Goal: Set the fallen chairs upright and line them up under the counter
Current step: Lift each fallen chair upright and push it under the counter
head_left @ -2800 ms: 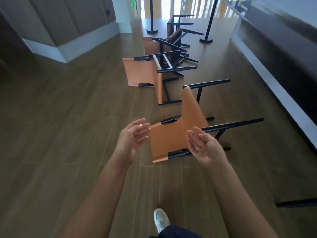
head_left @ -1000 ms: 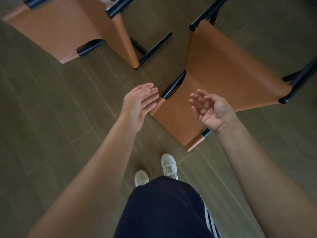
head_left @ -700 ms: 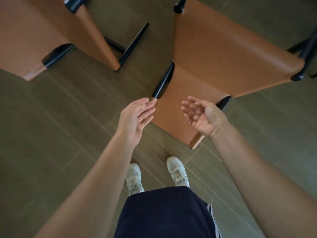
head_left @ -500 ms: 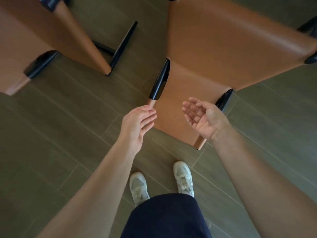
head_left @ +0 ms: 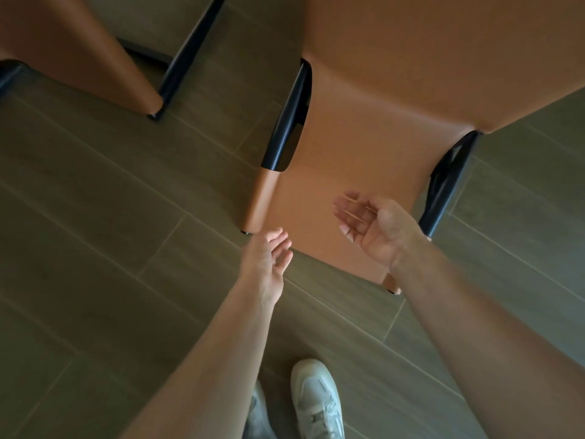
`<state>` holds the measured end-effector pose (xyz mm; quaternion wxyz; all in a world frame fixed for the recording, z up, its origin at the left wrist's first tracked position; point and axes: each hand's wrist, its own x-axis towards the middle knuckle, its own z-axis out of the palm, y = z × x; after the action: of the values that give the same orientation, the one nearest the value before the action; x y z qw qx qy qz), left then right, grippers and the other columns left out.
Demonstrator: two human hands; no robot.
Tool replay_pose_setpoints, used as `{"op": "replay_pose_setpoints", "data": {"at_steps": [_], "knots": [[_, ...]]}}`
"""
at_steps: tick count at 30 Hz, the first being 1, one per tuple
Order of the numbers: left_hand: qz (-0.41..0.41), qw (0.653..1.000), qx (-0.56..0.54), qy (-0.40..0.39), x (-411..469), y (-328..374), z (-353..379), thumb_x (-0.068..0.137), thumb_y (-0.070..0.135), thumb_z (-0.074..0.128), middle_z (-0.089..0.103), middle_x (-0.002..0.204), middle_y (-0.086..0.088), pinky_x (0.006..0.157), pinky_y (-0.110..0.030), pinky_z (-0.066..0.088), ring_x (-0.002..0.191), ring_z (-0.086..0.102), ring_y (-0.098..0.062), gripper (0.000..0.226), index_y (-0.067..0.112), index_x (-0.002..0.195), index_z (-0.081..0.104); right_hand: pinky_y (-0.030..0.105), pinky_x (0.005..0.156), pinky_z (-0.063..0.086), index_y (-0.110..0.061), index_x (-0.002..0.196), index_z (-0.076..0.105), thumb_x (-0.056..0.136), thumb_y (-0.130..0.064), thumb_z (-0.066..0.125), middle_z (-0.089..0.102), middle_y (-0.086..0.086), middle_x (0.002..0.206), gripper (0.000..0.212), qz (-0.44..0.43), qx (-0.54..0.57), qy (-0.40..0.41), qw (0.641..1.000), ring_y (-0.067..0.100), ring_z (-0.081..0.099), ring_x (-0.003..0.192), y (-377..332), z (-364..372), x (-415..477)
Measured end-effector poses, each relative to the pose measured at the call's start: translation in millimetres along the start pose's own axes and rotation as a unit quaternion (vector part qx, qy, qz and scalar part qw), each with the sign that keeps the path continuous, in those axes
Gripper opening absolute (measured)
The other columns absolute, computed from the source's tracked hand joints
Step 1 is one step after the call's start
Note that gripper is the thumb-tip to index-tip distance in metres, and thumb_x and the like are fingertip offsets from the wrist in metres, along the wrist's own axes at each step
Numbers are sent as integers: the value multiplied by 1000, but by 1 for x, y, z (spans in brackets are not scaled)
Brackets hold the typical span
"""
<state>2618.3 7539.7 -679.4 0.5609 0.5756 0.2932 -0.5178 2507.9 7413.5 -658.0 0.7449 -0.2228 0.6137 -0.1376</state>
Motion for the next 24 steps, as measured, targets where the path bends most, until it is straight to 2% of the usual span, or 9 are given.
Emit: {"op": "replay_pose_setpoints", "data": {"at_steps": [3, 7, 8, 11, 13, 16, 18, 20, 24], "knots": [[-7, 1000, 0, 21, 58, -23, 2, 95, 9, 51, 58, 117, -11, 96, -30, 44, 109, 56, -21, 18, 5, 112, 55, 24, 59, 53, -14, 93, 69, 96, -10, 48, 76, 5, 88, 21, -16, -17, -5, 1000, 16, 71, 78, 18, -12, 48], [-36, 997, 4, 67, 123, -41, -4, 92, 15, 56, 50, 98, -9, 88, -30, 41, 97, 49, -22, 24, 4, 112, 50, 22, 58, 53, -15, 89, 68, 97, -10, 46, 75, 4, 85, 24, -34, -37, -17, 999, 15, 70, 78, 38, -17, 99], [-44, 996, 5, 72, 137, -45, -7, 91, 16, 57, 49, 99, -10, 87, -31, 40, 97, 48, -23, 27, 4, 114, 48, 24, 60, 53, -15, 89, 68, 97, -11, 46, 74, 4, 86, 24, -38, -43, -22, 998, 16, 70, 78, 43, -18, 111], [-71, 995, -1, 63, 170, -51, -9, 93, 18, 56, 46, 124, -17, 98, -35, 36, 117, 49, -29, 41, 4, 129, 43, 26, 65, 53, -15, 92, 68, 97, -10, 45, 74, 3, 84, 24, -52, -63, -43, 996, 15, 69, 79, 56, -12, 143], [-81, 996, -15, 36, 187, -52, -7, 95, 17, 52, 47, 122, -20, 107, -37, 32, 123, 49, -31, 41, 3, 132, 41, 26, 67, 52, -15, 94, 67, 97, -8, 44, 74, 2, 85, 24, -57, -75, -52, 994, 15, 68, 80, 64, -5, 159], [-85, 994, -62, 16, 202, -54, -2, 93, 17, 55, 44, 90, -12, 96, -35, 36, 87, 51, -26, 25, 2, 108, 41, 26, 73, 52, -15, 92, 67, 95, -5, 44, 73, 3, 89, 25, -65, -95, -64, 991, 16, 67, 85, 72, 4, 175], [-86, 991, -103, 9, 206, -56, -3, 93, 15, 54, 46, 85, -11, 92, -34, 39, 75, 48, -22, 17, 1, 93, 44, 27, 75, 52, -16, 91, 69, 96, -7, 45, 74, 2, 90, 26, -74, -123, -73, 987, 16, 67, 88, 77, 10, 181], [-81, 988, -131, 4, 207, -59, -4, 93, 12, 53, 51, 87, -11, 91, -34, 42, 74, 51, -21, 12, 1, 91, 48, 27, 75, 52, -17, 94, 71, 97, -8, 47, 75, 3, 95, 25, -87, -148, -80, 982, 17, 68, 92, 81, 13, 184], [-71, 988, -138, 12, 204, -59, -1, 95, 13, 52, 55, 86, -8, 82, -31, 45, 77, 56, -19, 13, 6, 105, 52, 26, 73, 53, -18, 95, 73, 94, -7, 51, 75, 1, 101, 24, -111, -204, -83, 969, 17, 69, 98, 89, 14, 187]]}}
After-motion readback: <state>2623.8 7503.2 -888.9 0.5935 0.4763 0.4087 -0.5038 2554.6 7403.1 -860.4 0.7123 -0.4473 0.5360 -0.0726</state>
